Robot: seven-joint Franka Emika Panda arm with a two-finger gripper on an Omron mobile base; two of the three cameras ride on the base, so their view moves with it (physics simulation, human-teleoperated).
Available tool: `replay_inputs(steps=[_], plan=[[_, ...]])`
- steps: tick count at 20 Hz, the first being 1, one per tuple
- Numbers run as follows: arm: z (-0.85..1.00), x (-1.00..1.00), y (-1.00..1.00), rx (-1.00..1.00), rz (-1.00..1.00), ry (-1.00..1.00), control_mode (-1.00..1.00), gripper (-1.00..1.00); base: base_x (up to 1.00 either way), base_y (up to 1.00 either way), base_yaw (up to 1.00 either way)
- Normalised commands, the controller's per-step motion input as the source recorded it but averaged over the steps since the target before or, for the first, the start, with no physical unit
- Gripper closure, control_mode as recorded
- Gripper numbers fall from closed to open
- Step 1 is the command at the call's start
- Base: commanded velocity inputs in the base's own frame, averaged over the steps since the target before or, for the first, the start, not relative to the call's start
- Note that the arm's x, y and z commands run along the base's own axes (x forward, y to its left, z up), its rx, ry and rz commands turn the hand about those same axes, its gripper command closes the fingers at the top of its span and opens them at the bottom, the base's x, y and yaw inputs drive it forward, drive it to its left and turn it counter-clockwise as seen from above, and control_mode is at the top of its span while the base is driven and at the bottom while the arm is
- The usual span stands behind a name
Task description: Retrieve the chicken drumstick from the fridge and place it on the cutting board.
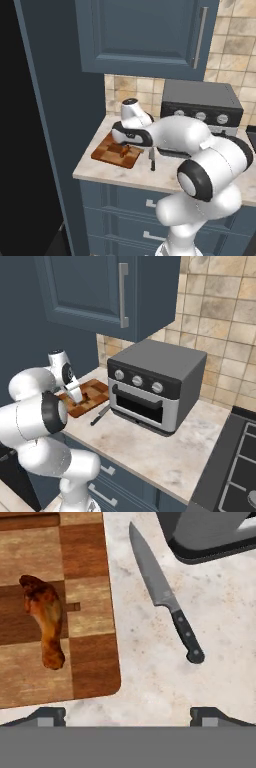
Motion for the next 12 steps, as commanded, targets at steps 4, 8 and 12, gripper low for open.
replay_inputs(steps=[4, 8, 12], plan=[[0.53, -1.00, -0.15, 0.01, -0.07, 0.00, -1.00, -1.00, 0.00, 0.00, 0.00], [0.57, -1.00, -0.33, 0.03, -0.05, 0.00, -1.00, -1.00, 0.00, 0.00, 0.00], [0.66, -1.00, -0.43, 0.07, 0.00, -0.02, -1.00, -1.00, 0.00, 0.00, 0.00]])
